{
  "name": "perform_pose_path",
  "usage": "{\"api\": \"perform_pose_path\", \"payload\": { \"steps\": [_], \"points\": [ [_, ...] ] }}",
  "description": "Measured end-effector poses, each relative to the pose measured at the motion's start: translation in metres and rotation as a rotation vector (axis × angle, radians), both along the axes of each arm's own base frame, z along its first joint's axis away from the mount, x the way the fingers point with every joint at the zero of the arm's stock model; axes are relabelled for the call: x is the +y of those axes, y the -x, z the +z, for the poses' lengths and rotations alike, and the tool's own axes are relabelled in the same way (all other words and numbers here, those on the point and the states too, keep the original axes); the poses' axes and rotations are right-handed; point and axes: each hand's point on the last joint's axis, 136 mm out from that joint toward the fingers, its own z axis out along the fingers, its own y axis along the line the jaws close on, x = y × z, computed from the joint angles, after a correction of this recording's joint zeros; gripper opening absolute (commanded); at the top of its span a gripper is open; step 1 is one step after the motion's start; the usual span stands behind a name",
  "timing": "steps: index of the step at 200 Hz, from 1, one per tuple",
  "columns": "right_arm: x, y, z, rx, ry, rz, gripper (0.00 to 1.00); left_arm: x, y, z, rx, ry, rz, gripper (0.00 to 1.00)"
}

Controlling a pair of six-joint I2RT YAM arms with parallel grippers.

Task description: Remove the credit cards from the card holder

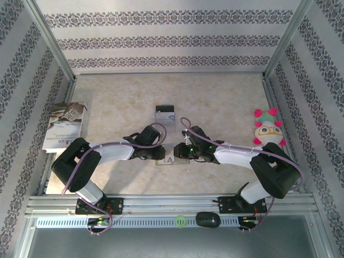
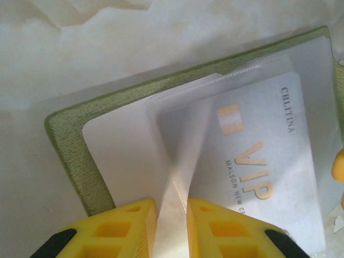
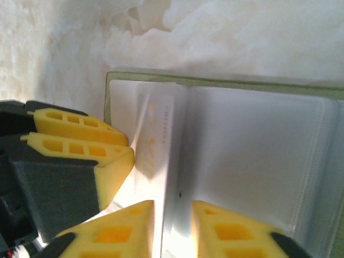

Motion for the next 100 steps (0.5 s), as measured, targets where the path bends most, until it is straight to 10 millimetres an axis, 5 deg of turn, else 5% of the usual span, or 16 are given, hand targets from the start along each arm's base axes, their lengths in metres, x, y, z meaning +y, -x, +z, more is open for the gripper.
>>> {"api": "perform_pose_path", "payload": {
  "steps": [57,100],
  "points": [
    [-0.008,-0.012,0.003,-0.002,-0.008,-0.032,0.17,-0.003,-0.002,-0.001,0.004,0.002,-0.008,0.23],
    [-0.002,-0.011,-0.003,0.017,-0.003,-0.005,0.24,-0.003,-0.002,-0.001,0.005,0.003,-0.009,0.23]
  ]
}}
